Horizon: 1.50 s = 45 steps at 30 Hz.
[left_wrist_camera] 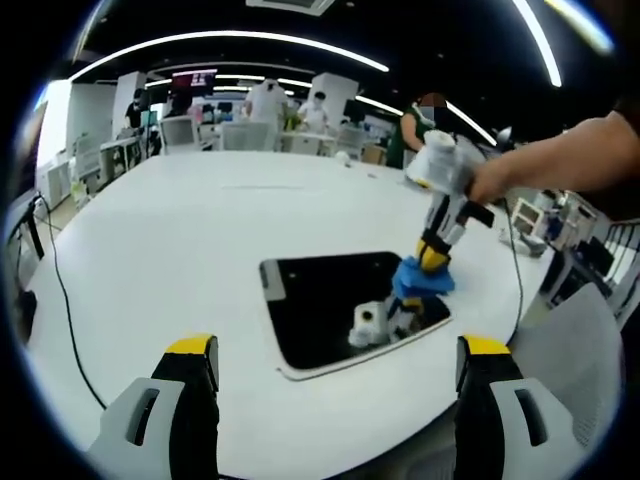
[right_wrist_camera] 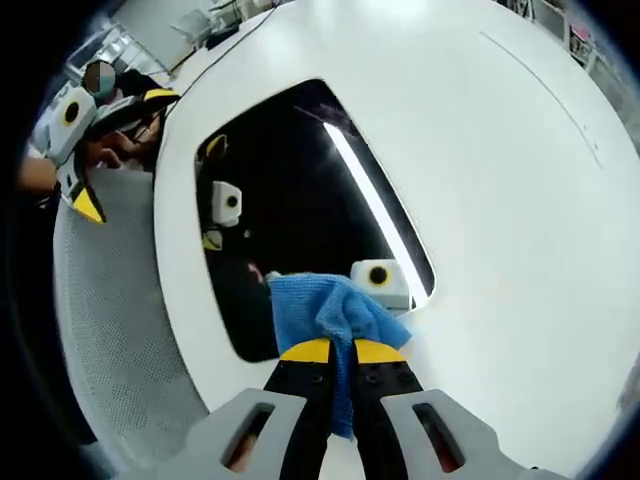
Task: Wipe the mirror surface with the cleaning cloth until all visible marks leave the cleaned area.
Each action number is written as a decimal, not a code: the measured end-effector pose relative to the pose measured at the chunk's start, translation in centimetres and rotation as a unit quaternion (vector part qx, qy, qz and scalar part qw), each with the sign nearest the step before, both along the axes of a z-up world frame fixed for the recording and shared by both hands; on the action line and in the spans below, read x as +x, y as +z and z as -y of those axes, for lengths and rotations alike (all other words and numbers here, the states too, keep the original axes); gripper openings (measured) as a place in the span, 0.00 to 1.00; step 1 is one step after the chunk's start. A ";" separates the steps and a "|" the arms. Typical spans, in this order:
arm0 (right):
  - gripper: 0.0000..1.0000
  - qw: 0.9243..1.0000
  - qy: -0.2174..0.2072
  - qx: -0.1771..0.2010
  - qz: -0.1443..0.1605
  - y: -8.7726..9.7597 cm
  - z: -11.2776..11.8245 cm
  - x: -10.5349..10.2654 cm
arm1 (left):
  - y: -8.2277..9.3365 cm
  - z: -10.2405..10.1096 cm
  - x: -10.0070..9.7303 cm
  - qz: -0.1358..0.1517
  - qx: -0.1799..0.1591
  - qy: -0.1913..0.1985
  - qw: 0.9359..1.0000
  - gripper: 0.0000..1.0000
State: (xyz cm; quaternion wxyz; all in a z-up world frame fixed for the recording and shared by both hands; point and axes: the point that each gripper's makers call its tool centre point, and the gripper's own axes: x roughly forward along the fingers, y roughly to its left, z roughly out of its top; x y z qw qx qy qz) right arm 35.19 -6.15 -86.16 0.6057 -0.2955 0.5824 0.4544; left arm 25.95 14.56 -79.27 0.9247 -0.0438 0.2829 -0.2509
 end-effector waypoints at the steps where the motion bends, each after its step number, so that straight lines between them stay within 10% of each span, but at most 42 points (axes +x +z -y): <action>1: 0.01 1.000 0.001 -0.001 0.001 0.0 0.0 0.3 | 0.0 0.0 0.0 0.000 0.001 0.000 1.000 0.99; 45: 0.01 0.999 -0.021 -0.013 0.027 0.0 0.2 6.1 | -0.3 -0.1 0.0 -0.003 0.008 0.000 1.000 0.99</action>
